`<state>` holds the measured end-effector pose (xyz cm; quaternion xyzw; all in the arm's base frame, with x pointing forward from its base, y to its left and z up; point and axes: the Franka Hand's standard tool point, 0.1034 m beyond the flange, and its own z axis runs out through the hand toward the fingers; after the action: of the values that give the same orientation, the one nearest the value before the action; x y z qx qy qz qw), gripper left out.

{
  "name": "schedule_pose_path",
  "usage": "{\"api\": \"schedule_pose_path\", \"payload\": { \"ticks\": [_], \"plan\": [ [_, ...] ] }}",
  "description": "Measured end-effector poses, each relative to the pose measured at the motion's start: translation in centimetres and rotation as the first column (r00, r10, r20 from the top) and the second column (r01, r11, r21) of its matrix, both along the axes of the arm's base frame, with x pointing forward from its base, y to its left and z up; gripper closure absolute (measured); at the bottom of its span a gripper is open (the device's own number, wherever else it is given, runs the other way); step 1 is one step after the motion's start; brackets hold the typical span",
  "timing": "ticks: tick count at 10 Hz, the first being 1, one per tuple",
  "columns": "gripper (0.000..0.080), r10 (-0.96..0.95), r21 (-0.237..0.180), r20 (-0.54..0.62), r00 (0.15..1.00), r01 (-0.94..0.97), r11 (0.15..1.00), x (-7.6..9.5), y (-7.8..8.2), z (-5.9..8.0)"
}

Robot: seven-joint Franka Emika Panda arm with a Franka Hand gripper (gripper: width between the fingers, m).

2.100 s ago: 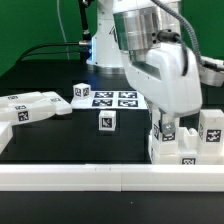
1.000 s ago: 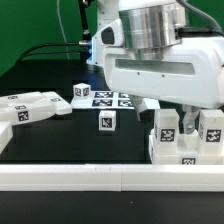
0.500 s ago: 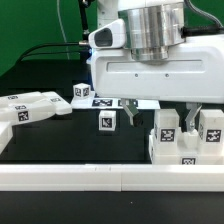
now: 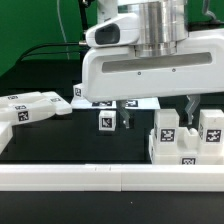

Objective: Assemble chair

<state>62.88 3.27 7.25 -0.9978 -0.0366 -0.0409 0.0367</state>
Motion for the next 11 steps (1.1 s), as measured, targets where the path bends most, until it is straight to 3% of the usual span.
{"api": "schedule_pose_path", "payload": {
  "ticks": [2,3,4,6,11],
  "plan": [
    [0.015,0.093,-0.014,0.007,0.996,-0.093,0.996,-0.05,-0.2,-0.09],
    [0.0207,0.07,-0.012,0.005,0.998,-0.07,0.997,-0.05,-0.23,-0.11],
    [0.0207,0.052,-0.011,0.004,0.999,-0.052,0.999,-0.05,-0.25,-0.12],
    [0.0491,-0.018,-0.004,-0.001,1.0,0.018,1.0,-0.07,-0.25,-0.15],
    [0.0517,-0.389,0.02,-0.026,0.921,0.39,0.921,0.25,-0.45,-0.24]
  ]
}}
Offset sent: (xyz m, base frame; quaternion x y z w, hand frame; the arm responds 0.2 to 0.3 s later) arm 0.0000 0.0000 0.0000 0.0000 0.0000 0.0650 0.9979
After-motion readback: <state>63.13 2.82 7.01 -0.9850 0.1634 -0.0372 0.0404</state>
